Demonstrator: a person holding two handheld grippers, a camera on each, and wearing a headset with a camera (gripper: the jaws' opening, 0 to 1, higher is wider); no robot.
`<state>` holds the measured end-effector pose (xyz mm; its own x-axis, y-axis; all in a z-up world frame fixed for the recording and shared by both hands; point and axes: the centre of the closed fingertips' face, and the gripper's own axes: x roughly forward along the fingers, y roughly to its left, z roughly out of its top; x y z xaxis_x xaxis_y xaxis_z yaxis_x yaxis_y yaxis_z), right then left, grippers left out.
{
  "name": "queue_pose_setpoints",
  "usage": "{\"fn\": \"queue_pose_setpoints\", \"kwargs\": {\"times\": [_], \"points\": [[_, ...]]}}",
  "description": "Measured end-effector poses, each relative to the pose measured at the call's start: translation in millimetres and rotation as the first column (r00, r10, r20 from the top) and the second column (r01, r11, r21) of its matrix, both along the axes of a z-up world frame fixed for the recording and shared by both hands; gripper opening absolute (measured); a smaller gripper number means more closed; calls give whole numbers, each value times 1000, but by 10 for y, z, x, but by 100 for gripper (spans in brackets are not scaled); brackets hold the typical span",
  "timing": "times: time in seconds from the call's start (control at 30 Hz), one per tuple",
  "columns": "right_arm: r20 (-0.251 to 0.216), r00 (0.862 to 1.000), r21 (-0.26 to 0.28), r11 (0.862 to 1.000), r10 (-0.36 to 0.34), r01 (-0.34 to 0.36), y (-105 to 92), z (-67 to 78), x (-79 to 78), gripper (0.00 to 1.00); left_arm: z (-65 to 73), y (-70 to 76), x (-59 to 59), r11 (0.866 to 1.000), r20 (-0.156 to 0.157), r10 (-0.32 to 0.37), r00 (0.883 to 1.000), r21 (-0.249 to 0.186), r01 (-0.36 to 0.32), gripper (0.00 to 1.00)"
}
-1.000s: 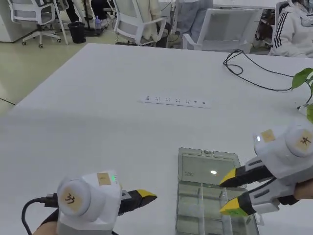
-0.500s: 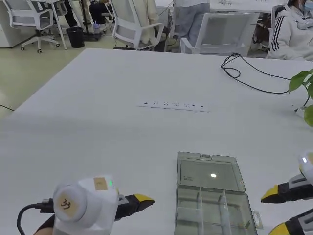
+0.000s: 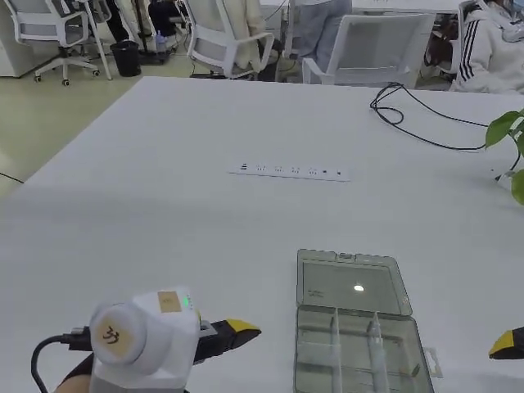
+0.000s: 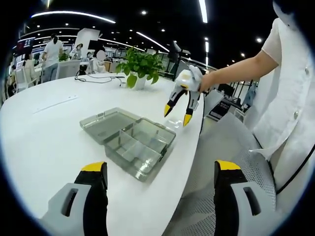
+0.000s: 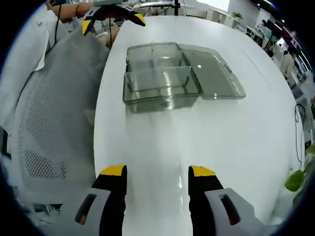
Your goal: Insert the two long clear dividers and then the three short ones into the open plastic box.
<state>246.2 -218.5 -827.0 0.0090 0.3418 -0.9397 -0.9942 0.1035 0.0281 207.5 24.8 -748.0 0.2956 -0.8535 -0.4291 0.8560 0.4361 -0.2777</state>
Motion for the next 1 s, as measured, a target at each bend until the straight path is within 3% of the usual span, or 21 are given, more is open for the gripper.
{"fn": "queue_pose_setpoints", "kwargs": {"times": [0.23,0.6,1.0], "points": [[5,998,-65,996,56,-56,-80,-180,-4,49,-16,7,-9,1000,-8,3,1000,2,-3,91],[20,992,-121,986,122,-118,-121,-246,6,44,-31,27,9,1000,-14,11,1000,-1,-11,91],[27,991,-117,985,128,-124,-169,-241,73,34,-40,24,23,1000,-17,12,1000,-4,-12,90]]}}
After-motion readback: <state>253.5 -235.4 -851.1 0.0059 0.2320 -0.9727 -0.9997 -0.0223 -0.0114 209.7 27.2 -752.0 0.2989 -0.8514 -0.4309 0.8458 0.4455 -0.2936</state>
